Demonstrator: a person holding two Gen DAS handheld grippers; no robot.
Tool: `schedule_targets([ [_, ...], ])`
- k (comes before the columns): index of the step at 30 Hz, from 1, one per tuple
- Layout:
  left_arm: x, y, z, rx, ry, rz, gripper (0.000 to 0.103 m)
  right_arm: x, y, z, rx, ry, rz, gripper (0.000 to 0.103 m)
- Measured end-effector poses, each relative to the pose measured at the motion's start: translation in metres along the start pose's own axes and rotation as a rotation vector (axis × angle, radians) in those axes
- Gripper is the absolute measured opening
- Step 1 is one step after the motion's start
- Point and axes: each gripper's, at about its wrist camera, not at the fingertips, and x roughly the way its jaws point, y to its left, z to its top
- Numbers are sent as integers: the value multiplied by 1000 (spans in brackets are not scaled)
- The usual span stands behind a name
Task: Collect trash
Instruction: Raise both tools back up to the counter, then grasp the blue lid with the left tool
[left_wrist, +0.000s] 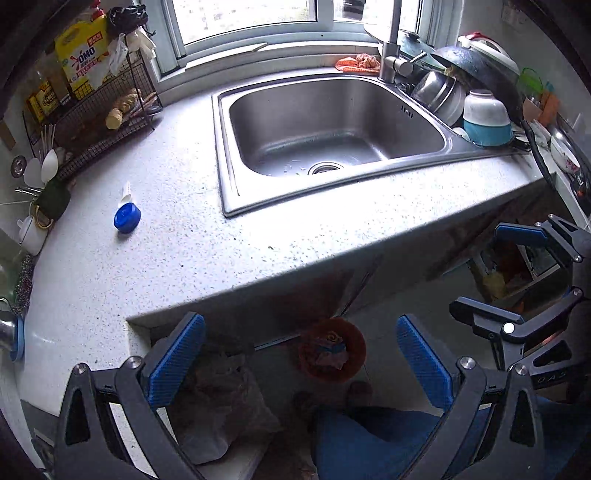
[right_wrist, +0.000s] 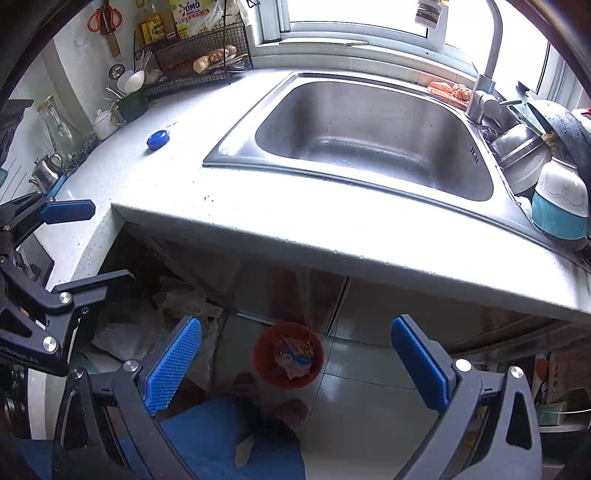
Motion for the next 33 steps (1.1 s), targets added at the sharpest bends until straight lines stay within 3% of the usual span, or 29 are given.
schedule_targets([
  [11,-24,49,27,-53,-41,68,103,-14,20,63,-105,-75,32,102],
  [18,-2,102,47,-151,-15,47,103,12,47,107,-161,-65,66,102],
  [33,54,222,89,-205,79,67,103,79,82,197,-196,16,92,102],
])
